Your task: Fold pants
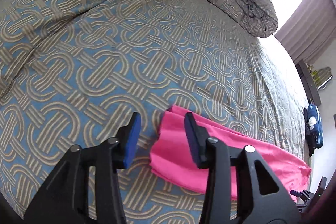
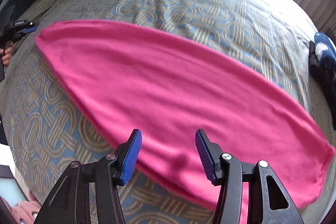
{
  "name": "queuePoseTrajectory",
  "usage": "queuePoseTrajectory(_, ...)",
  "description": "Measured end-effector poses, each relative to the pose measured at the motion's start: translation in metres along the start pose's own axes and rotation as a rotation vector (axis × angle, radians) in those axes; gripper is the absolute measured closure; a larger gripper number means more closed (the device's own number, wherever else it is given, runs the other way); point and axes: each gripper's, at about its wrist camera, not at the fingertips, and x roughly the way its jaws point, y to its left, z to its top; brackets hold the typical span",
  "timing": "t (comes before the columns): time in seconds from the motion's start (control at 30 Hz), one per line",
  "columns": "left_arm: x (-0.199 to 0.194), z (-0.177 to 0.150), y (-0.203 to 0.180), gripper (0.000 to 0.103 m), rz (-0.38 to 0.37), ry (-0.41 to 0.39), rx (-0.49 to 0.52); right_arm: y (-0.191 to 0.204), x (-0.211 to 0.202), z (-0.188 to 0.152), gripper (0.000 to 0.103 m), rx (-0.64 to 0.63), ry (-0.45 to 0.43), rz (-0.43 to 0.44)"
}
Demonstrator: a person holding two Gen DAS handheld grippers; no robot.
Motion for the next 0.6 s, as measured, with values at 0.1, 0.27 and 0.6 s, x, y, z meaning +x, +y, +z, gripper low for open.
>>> queuePoseTrajectory(0.1, 0.025, 0.007, -0.02, 0.055, 0.072, 0.061, 0.08, -0.011, 0.001, -0.028, 0.049, 0.039, 0.009, 0.022)
queuePoseTrajectory(0.27, 0.054, 0.007, -0.03, 0.098, 0.112, 0.128, 0.109, -0.016, -0.006, -0.038, 0.048, 0.07, -0.004, 0.025)
queuePoseTrajectory(0.6, 0.035, 0.033, -0.031, 0.098, 0.288, -0.024, 0.13, -0.009, 0.0, -0.04, 0.038, 0.068, -0.017, 0.016)
